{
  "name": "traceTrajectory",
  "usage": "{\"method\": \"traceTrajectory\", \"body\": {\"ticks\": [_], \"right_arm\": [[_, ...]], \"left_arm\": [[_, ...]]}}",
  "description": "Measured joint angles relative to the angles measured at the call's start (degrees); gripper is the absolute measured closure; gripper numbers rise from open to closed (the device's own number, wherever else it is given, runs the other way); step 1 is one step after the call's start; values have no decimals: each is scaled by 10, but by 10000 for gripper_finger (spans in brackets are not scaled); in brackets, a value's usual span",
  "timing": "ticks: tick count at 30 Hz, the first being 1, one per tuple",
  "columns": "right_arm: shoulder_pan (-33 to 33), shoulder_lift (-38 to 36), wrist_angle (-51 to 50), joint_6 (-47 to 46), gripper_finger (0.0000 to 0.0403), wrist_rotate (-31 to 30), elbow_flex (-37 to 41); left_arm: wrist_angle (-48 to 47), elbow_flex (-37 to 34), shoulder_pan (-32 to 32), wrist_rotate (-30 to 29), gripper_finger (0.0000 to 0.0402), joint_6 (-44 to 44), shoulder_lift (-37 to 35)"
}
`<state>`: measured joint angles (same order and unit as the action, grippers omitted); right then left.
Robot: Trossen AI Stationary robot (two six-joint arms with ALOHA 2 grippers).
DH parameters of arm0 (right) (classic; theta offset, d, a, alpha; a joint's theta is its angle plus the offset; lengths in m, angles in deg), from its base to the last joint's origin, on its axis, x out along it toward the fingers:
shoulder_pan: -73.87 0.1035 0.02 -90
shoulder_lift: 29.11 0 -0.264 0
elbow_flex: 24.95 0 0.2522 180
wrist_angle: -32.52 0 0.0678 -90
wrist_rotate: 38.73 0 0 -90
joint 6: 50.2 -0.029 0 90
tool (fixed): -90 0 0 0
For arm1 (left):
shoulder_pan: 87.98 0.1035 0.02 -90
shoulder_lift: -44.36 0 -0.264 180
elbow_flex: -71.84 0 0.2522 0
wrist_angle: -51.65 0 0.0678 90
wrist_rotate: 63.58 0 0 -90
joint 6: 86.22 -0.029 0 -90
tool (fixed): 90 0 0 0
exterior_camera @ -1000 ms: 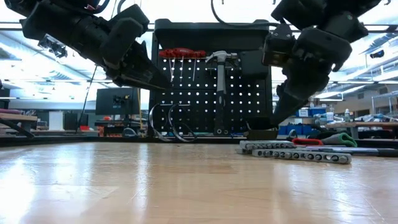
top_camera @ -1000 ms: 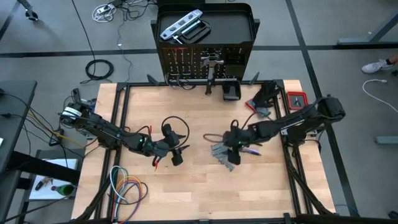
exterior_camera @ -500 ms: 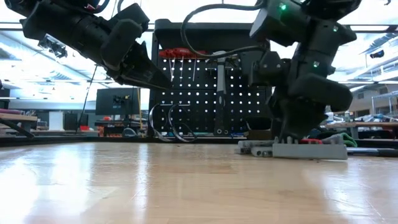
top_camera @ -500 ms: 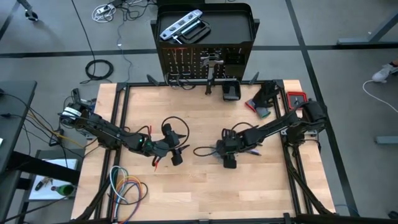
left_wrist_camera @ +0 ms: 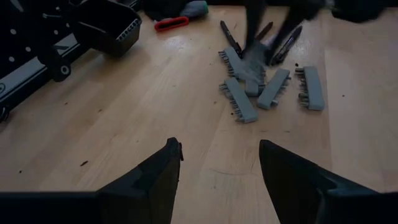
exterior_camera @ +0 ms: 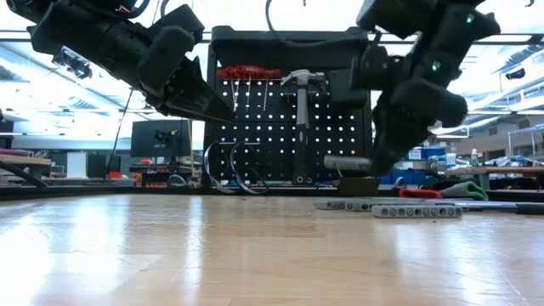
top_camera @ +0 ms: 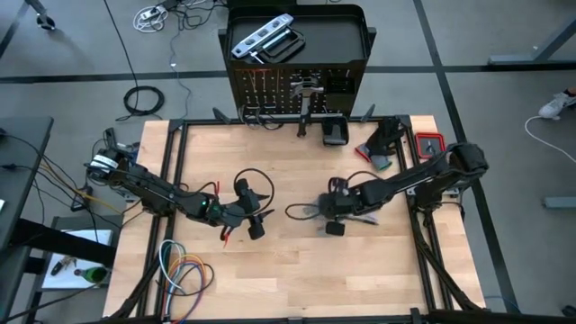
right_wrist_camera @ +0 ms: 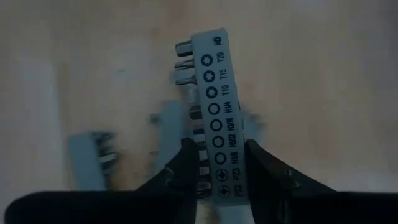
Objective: Hang tools onto peg board
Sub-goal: Put the terminal block into the basket of the peg board, then put the terminal block into the bottom basket of the peg board
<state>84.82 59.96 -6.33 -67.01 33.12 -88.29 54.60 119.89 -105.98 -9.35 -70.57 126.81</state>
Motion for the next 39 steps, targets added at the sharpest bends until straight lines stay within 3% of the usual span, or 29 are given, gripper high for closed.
{"method": "traceTrajectory", "body": {"ticks": [5, 10, 18, 23, 28, 34, 39], "right_arm": [[-35, -40, -7, -1, 296, -120, 0], [-119, -38, -3, -1, 296, -198, 0], [-271, -39, 93, 60, 296, -208, 17], [-353, -38, 133, 65, 285, -179, 27], [-402, -38, 135, 59, 246, -87, 28], [-405, -39, 126, 49, 198, -27, 28], [-370, -50, 88, 32, 179, 26, 28]], "left_arm": [[0, 0, 0, 0, 184, 0, 0], [0, 0, 0, 0, 184, 0, 0], [0, 0, 0, 0, 184, -2, 0], [-3, 0, 0, 0, 184, -3, 0], [-9, 0, 0, 0, 184, -3, 0], [-9, 0, 0, 0, 184, -2, 0], [-19, 0, 0, 5, 184, 10, 0]]}}
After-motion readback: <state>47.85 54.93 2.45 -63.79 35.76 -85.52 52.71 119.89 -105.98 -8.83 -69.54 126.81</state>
